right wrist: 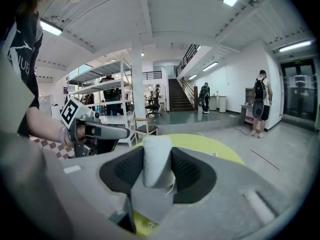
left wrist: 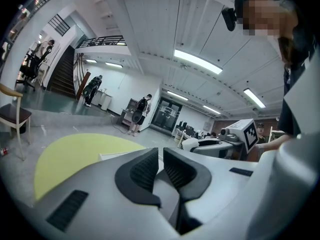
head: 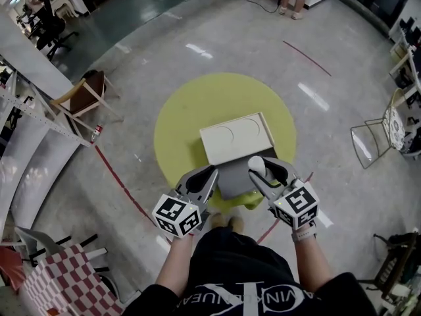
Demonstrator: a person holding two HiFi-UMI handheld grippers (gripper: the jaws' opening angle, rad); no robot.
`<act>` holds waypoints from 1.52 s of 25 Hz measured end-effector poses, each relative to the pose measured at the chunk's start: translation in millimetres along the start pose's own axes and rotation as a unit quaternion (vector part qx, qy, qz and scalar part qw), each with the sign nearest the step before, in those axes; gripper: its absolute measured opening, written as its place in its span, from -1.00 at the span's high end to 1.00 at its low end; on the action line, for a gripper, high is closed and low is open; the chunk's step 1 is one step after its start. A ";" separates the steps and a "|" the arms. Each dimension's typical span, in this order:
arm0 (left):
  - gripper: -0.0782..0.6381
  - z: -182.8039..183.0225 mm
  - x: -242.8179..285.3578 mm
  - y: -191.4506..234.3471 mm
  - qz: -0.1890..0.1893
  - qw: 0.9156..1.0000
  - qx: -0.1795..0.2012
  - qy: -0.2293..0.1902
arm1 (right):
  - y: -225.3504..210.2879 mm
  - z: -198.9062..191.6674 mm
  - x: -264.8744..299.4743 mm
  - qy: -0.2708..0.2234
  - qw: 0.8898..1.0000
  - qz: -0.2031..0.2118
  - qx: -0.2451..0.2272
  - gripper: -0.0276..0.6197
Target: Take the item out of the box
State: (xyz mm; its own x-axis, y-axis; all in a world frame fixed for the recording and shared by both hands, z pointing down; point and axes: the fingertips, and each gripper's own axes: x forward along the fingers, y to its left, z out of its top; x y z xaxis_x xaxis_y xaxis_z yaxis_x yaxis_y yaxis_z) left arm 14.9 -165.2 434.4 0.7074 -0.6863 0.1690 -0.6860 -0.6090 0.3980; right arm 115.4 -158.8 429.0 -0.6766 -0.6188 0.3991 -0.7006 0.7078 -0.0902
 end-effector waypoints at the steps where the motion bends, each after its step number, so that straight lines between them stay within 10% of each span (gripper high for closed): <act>1: 0.69 1.9 -0.5 -0.4 -0.001 1.000 0.002 -0.002 | 0.0 1.7 -1.0 -0.002 1.000 -0.003 -0.001 0.39; 38: 0.69 57.7 -3.4 10.3 0.011 0.997 0.042 -0.057 | -20.1 62.8 -17.1 -0.107 0.992 -0.067 -0.026 0.39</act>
State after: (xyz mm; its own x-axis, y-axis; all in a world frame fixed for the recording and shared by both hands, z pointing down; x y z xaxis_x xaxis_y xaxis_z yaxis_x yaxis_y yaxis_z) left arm -4.4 -192.1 386.0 0.6706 -0.7384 0.0712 -0.7168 -0.6204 0.3183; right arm 126.8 -183.8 366.7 -0.6153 -0.7625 0.2001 -0.7784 0.6278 -0.0013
